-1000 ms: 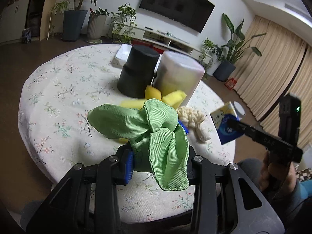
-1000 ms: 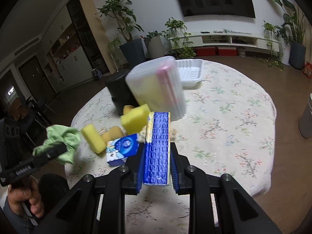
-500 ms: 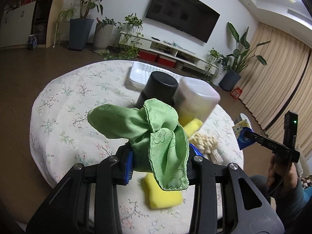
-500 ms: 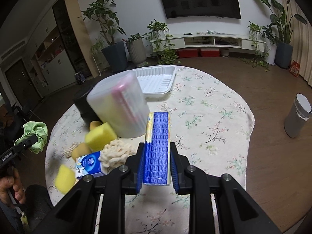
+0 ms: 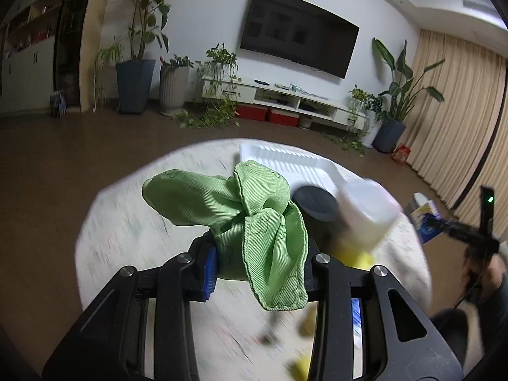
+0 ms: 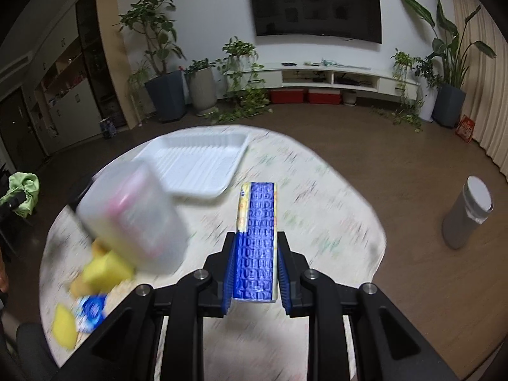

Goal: Organize soft objects
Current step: 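Carry the green cloth and blue tissue pack over the white tray with both tools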

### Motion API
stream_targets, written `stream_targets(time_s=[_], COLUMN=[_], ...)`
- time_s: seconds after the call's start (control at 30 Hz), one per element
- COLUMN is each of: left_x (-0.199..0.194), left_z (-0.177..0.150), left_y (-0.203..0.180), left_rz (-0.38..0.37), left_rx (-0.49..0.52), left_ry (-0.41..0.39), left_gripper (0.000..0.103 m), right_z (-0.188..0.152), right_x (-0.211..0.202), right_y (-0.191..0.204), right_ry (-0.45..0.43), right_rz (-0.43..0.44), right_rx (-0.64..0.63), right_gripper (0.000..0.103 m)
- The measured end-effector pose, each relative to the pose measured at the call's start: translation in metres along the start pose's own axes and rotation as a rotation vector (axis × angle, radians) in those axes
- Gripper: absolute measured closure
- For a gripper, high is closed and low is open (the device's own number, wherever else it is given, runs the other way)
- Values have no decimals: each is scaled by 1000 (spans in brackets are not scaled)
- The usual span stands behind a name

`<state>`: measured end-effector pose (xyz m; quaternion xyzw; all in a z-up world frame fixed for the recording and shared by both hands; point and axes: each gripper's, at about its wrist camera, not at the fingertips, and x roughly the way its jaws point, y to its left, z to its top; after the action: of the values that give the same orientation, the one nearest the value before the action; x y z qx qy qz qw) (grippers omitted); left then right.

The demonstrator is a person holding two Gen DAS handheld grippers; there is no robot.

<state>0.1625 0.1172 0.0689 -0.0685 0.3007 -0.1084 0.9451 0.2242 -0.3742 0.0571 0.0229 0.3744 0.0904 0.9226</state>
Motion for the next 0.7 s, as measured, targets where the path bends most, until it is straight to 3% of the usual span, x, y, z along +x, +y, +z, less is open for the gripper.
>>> stream_targets(time_s=[0.13, 0.27, 0.4, 0.57, 0.7], left_x=[46, 104, 160, 222, 261], left_z=[38, 81, 110, 120, 113], left_y=[5, -2, -22, -52, -59], left_rz=[36, 1, -59, -149, -156], left_rx=[121, 220, 303, 393, 415], left_ry=[15, 45, 87, 165, 241], left_gripper=[70, 69, 69, 69, 68], right_z=[45, 85, 115, 136, 135], right_x=[32, 70, 118, 179, 211], right_y=[-10, 5, 32, 60, 69], right_ry=[10, 36, 91, 173, 210], right_rz=[-5, 28, 118, 233, 307], right_rx=[-24, -101, -170, -235, -254], right_gripper=[78, 78, 78, 77, 77])
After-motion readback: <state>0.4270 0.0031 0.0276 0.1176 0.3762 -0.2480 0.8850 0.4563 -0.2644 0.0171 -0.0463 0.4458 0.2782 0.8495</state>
